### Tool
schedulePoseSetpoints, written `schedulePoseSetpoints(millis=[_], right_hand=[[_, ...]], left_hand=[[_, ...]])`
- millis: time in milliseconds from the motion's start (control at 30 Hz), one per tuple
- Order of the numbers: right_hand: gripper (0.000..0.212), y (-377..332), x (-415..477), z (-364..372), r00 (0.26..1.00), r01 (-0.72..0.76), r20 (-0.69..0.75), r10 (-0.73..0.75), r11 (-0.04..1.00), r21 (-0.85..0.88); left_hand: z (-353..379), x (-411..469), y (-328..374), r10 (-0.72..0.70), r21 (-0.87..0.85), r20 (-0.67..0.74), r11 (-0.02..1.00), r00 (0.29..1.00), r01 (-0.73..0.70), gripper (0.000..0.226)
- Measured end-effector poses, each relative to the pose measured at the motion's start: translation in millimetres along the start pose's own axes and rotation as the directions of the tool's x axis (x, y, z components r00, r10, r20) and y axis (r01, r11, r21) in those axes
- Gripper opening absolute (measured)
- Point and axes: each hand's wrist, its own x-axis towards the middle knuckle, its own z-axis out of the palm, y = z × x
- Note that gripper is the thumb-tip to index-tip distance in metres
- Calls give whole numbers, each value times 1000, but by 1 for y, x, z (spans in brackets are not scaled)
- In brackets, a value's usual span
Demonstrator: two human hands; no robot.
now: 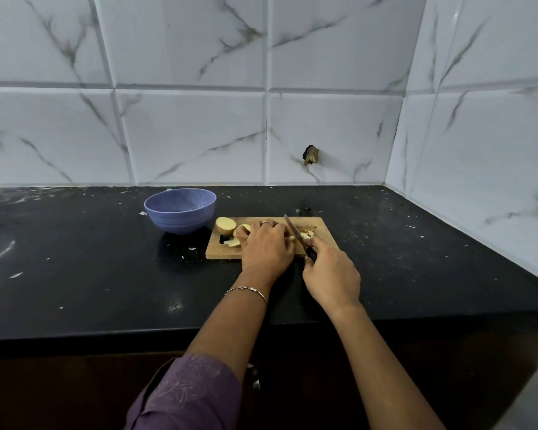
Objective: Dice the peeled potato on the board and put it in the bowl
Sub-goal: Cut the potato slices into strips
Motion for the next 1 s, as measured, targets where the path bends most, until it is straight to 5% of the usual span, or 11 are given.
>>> schedulePoseSetpoints(millis=[167,400,1000], right_hand=[[27,0,0,0,1000,4,7,-4,1000,0],[32,-2,-3,4,999,20,-34,-23,996,-84],[29,0,-5,-8,999,-16,39,13,998,67]], left_hand=[[0,-1,1,85,-19,43,996,995,-84,27],[0,-2,0,6,4,18,1000,1000,-6,27],[-4,-3,-2,-67,6,32,998,997,67,26]])
